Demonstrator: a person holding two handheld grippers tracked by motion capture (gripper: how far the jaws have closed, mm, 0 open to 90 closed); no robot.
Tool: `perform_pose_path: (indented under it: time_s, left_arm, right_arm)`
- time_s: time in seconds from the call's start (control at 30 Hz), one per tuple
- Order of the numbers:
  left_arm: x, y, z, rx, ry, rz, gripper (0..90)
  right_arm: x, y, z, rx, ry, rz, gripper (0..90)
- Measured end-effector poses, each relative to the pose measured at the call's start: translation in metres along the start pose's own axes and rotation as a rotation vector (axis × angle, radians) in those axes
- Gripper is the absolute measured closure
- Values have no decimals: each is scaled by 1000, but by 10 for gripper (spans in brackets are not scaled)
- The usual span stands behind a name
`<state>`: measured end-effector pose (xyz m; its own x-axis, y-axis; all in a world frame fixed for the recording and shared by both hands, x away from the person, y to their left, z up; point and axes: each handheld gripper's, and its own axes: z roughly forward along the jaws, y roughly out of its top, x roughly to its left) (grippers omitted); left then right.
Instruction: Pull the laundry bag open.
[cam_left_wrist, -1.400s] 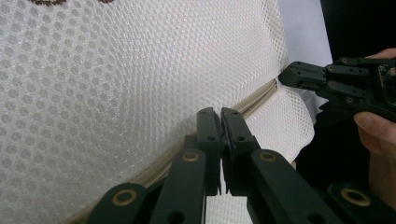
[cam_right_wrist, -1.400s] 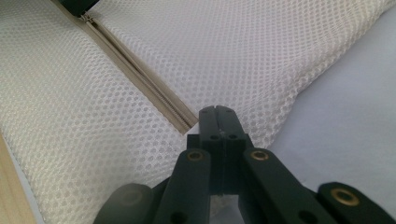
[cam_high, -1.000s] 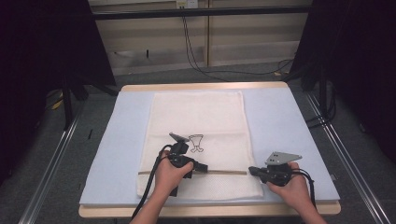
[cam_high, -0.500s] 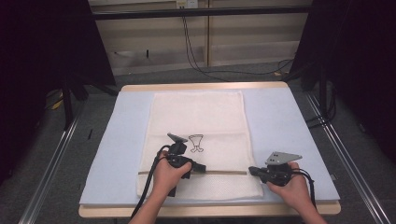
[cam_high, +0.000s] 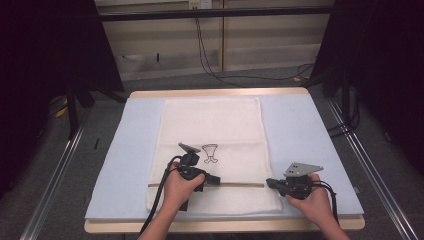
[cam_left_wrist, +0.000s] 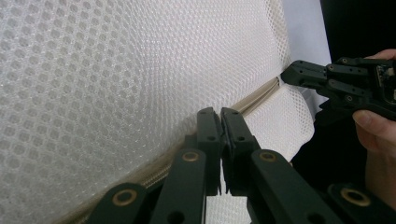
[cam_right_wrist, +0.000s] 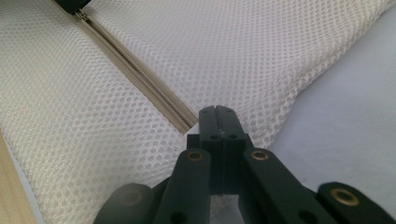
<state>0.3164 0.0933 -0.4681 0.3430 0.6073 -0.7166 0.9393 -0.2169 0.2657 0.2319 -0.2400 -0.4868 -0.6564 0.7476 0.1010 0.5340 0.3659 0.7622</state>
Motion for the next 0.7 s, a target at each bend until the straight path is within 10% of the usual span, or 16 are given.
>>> perform_pose_path:
  time_s: [0.7]
  left_arm:
    - [5,-2,-5,-3,4,-1,872]
  right_arm:
    - [4,2,0,10,-24,-64,900]
